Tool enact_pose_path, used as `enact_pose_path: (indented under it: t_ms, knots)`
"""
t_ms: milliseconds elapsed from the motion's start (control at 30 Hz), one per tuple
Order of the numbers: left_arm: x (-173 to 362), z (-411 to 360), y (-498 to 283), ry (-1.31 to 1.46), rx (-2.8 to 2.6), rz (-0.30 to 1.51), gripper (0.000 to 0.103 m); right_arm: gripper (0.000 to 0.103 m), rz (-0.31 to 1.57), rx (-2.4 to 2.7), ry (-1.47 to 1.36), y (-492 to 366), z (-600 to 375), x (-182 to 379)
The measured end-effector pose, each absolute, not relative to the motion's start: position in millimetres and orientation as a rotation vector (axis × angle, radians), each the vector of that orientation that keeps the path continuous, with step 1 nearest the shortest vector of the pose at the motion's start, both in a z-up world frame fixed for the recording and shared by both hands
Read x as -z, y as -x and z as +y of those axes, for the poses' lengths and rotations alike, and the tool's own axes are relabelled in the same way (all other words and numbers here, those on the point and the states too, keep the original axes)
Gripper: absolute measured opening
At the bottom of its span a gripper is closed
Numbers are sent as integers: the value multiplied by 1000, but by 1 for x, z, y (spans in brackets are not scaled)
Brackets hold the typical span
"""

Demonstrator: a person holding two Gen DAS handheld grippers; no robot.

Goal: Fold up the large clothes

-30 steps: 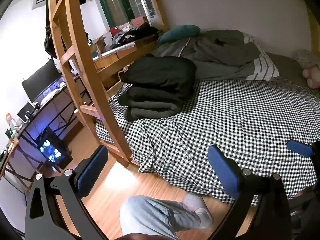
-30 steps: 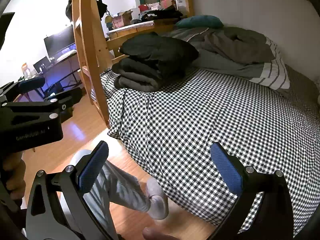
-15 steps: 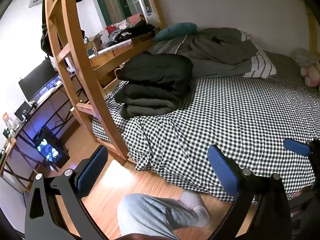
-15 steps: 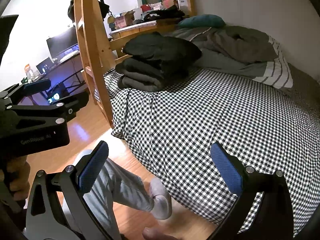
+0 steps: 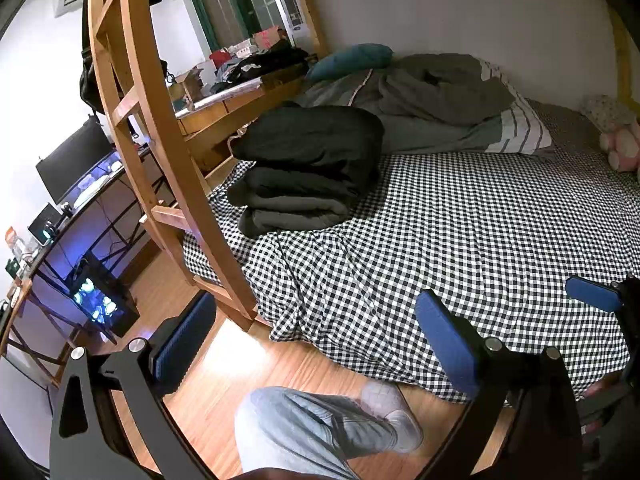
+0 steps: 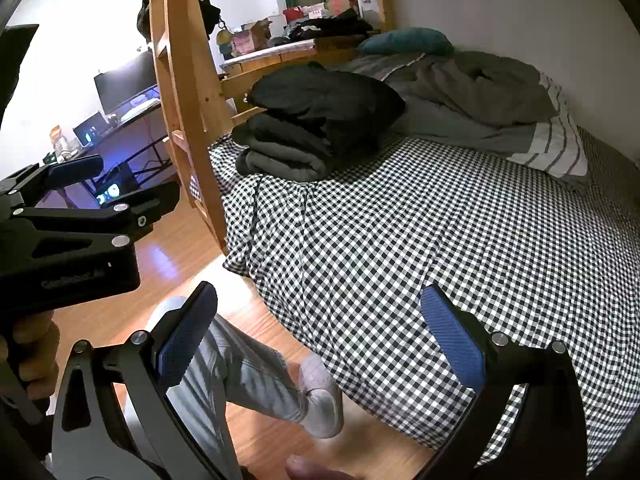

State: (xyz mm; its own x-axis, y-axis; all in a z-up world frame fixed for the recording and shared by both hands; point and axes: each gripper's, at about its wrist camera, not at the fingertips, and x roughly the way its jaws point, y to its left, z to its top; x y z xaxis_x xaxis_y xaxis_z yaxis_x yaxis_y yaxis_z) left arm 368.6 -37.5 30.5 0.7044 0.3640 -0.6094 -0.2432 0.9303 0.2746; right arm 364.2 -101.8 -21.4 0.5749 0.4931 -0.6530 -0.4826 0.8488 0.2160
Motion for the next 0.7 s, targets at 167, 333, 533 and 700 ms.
enact_pose_path:
  t_ms: [167,333,533,700]
  knots:
    - [-29,-36,-371,-183,-337,715,98,100,770,-569,-12,-365,-102,22]
    - [-29,-35,-372,-184,-337,715,98,100,773,-569,-13,-365,-102,22]
    - [-27,-33,-375,-188,-333,715,98,100,774,-572,-11,-366,-101,22]
    - [-28,-30,-377,-188,-331,715,98,100,775,-572,-9,-366,-101,23]
